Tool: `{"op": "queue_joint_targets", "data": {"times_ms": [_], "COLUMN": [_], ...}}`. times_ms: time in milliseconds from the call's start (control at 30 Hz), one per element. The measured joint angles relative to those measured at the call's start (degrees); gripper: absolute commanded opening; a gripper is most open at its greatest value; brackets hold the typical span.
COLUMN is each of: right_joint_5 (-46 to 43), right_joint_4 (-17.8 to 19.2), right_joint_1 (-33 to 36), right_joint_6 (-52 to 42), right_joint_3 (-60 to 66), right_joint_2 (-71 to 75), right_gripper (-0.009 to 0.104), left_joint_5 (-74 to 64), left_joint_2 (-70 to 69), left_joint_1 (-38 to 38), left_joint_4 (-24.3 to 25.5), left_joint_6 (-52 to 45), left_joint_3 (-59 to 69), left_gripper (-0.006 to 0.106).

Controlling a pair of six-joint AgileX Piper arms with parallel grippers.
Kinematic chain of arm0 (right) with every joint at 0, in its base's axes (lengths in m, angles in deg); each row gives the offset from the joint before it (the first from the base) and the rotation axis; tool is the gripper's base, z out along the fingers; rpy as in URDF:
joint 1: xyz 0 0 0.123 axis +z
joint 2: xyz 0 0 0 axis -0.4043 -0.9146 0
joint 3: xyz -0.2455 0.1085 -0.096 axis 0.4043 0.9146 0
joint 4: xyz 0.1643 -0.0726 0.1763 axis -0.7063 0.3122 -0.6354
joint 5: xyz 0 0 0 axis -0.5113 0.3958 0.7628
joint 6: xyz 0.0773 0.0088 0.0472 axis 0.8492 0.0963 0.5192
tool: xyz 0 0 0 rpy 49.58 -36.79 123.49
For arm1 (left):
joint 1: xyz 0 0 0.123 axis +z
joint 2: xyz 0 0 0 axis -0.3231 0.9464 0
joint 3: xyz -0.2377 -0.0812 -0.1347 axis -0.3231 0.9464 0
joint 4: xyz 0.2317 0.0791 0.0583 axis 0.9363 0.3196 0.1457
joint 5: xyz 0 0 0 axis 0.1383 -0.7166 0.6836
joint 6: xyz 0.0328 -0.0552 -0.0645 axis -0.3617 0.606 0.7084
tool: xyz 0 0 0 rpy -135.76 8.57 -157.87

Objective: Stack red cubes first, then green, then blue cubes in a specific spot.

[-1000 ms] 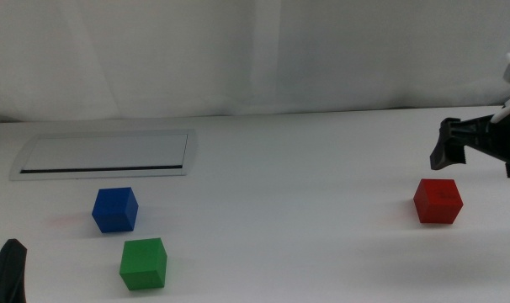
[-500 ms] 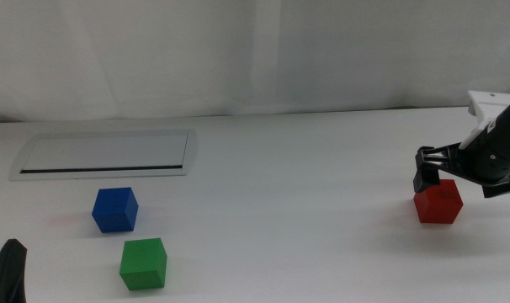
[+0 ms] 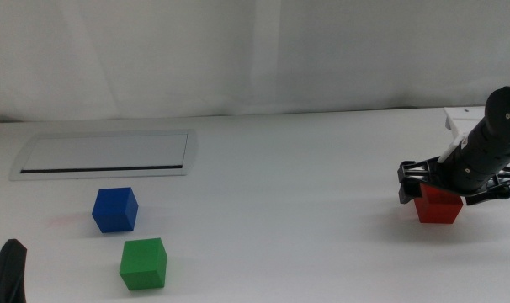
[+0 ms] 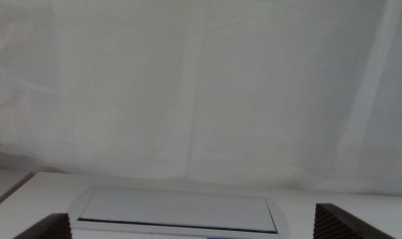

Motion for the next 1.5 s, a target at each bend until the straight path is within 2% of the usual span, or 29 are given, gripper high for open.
{"op": "queue_joint_targets", "data": {"times_ms": [133,200,267,433,500,533,800,1033,1367,1500], "right_joint_5": [-0.7,-0.7,-0.8,-1.0,-1.2,-1.2,-1.2,-0.4,3.1,3.9], "right_joint_4": [1.3,1.5,1.5,1.9,2.1,2.3,3.2,1.7,1.3,3.1], "right_joint_1": [0.3,0.3,0.3,0.3,0.3,0.3,0.6,2.5,16.3,22.6], "right_joint_6": [1.8,1.9,2.2,2.0,1.9,1.9,1.9,5.5,14.9,19.7], "right_joint_3": [0.0,0.0,0.0,0.0,0.0,0.0,-0.7,-1.2,-1.2,-1.2], "right_joint_2": [-0.7,-1.0,-1.4,-1.5,-1.5,-1.5,-0.5,8.5,17.7,17.3], "right_gripper": [0.099,0.092,0.081,0.030,0.003,-0.002,-0.002,-0.002,-0.002,-0.002], "left_joint_5": [0.0,0.0,0.0,0.0,0.0,0.0,0.0,0.1,0.5,0.5], "left_joint_2": [0.0,0.0,0.0,0.0,0.0,0.0,0.0,0.0,0.0,0.0], "left_joint_1": [0.0,0.0,0.0,0.0,0.0,0.0,0.0,0.0,0.0,0.0], "left_joint_4": [0.0,0.0,0.0,0.0,0.0,0.0,0.0,0.0,0.0,0.0], "left_joint_6": [0.0,0.0,0.0,0.0,0.0,0.0,0.0,0.0,0.0,0.0], "left_joint_3": [0.0,0.0,0.0,0.0,0.0,0.0,0.0,0.0,0.0,0.0], "left_gripper": [0.093,0.093,0.093,0.093,0.093,0.093,0.090,0.090,0.090,0.090]}}
